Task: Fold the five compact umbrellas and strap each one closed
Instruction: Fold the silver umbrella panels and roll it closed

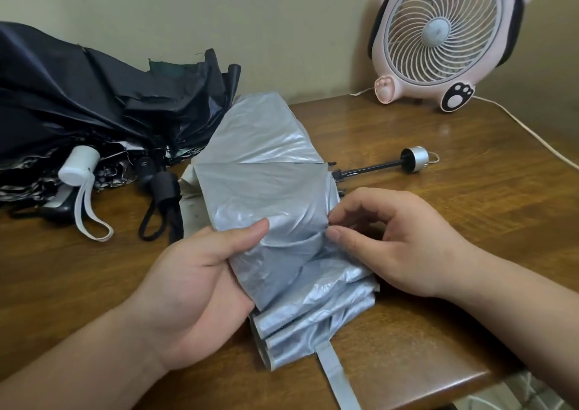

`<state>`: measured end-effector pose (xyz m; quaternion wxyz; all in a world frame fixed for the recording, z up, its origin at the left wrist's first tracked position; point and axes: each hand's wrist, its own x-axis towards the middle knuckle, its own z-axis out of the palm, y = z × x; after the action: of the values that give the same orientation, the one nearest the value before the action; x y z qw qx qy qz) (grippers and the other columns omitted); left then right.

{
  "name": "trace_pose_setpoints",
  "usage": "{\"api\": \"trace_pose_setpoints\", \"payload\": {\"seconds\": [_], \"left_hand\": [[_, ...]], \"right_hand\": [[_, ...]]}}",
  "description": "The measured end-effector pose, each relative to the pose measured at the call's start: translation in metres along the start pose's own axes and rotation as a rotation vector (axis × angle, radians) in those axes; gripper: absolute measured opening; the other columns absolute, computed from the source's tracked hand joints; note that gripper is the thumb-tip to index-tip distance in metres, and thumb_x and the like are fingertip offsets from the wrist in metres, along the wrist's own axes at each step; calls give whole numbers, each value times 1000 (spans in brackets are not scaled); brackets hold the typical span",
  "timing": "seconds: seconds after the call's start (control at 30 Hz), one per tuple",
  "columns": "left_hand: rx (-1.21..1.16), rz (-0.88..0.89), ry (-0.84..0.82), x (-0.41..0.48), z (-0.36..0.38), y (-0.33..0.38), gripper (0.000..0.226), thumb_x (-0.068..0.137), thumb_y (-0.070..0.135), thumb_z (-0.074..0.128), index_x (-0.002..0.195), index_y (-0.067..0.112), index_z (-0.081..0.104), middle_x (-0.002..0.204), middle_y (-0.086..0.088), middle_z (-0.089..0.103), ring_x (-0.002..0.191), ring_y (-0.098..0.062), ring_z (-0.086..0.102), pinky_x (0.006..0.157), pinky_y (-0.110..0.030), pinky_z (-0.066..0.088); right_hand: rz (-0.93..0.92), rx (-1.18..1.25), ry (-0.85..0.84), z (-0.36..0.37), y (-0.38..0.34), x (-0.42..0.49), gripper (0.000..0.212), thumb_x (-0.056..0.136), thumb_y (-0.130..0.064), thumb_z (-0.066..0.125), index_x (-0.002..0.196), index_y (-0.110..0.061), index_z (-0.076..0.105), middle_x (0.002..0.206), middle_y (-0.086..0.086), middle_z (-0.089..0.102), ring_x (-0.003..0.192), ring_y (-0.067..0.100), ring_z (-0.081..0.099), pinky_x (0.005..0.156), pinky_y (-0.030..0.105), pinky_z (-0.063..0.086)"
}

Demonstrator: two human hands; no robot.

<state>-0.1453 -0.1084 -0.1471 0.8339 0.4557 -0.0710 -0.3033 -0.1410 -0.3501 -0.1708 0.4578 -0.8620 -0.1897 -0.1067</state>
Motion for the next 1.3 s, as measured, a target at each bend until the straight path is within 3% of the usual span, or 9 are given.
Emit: {"api": "trace_pose_setpoints", "payload": {"seconds": [0.17,0.27,0.4,0.63,0.77,0.87,0.93,1.13,1.3], "left_hand": [[-57,-43,-117,2,-8,3,54,85,12,72,137,1,60,149,-22,52,138,-38,51,110,-50,46],[-158,-77,-146,5,-13,2,51,103,5,40,152,-4,33,161,-25,28,150,-42,26,122,-54,25],[-220,-112,-169,6,-20,1,57,100,-3,32,156,-3,22,162,-27,15,151,-46,15,125,-57,13],[-68,34,-225,6,-13,-2,76,69,5,83,140,6,58,147,-23,54,132,-42,55,102,-50,52],[-49,50,-240,6,-9,-3,68,75,5,80,139,7,60,145,-23,56,133,-41,56,104,-48,51],[-34,61,-230,6,-9,-6,64,79,7,79,140,5,59,145,-24,55,133,-40,56,104,-47,52],[-16,66,-233,5,-10,-7,63,83,11,78,142,6,57,148,-23,53,136,-40,53,108,-48,48],[-1,21,-318,5,-8,-9,52,98,9,62,148,3,48,155,-22,45,144,-37,43,117,-47,37],[12,-31,-337,5,-11,-10,54,96,7,62,147,-2,47,154,-25,44,144,-39,42,118,-47,37]], "right_hand": [[21,-11,-27,-1,0,0,27,77,-35,80,99,-21,72,92,-10,73,89,10,70,79,32,57],[18,41,-35,-1,0,0,25,77,-30,87,96,-23,72,89,-8,72,85,9,68,75,24,53],[4,242,-75,-1,1,2,33,85,-36,79,97,-6,74,89,14,70,82,33,66,76,50,54],[-38,313,-12,1,10,4,21,83,-22,77,88,-2,76,96,14,67,91,36,66,85,50,56],[-23,492,7,-13,10,4,16,83,-7,71,85,8,66,111,20,65,107,43,63,94,53,51],[-15,565,13,-16,9,2,28,87,-32,77,87,-5,68,106,27,66,96,53,61,87,70,48],[-16,469,19,-16,8,1,36,90,-42,73,92,-7,66,97,24,69,88,48,63,82,66,50],[-13,414,76,-27,4,0,18,92,-23,73,93,-6,66,86,18,71,79,34,66,76,53,52],[42,261,-137,-33,5,1,22,80,-14,76,95,0,69,82,8,68,74,33,58,72,47,48]]}}
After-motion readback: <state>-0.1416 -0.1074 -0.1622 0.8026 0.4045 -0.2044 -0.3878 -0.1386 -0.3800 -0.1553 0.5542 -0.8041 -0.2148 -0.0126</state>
